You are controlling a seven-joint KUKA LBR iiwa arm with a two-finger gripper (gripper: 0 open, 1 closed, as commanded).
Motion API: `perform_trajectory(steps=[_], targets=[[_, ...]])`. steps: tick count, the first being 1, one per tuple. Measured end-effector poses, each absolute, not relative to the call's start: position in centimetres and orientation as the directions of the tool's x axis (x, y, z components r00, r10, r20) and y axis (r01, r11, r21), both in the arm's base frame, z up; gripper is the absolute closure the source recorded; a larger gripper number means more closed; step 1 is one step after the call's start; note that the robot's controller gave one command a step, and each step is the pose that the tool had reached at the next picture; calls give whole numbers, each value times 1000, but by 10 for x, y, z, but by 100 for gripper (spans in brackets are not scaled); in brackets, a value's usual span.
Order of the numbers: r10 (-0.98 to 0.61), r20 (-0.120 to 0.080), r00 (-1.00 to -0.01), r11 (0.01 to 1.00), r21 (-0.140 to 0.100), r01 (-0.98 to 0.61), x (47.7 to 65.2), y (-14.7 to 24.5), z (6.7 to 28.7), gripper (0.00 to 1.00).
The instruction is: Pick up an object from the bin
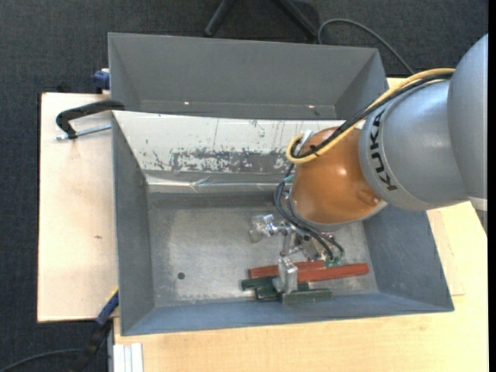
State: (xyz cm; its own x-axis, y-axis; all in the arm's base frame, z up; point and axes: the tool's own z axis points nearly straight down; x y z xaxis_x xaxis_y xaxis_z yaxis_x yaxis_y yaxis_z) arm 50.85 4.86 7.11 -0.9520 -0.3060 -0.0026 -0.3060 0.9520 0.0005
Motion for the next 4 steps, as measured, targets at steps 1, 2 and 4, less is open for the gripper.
perform_trajectory(steps=[1,2,4], targets=[[-512,-6,-859,859,-2,-512,527,35,76,0],[-684,-3,-729,729,-1,-684,508,50,74,0],[-683,-4,-730,730,-1,-683,508,50,74,0]])
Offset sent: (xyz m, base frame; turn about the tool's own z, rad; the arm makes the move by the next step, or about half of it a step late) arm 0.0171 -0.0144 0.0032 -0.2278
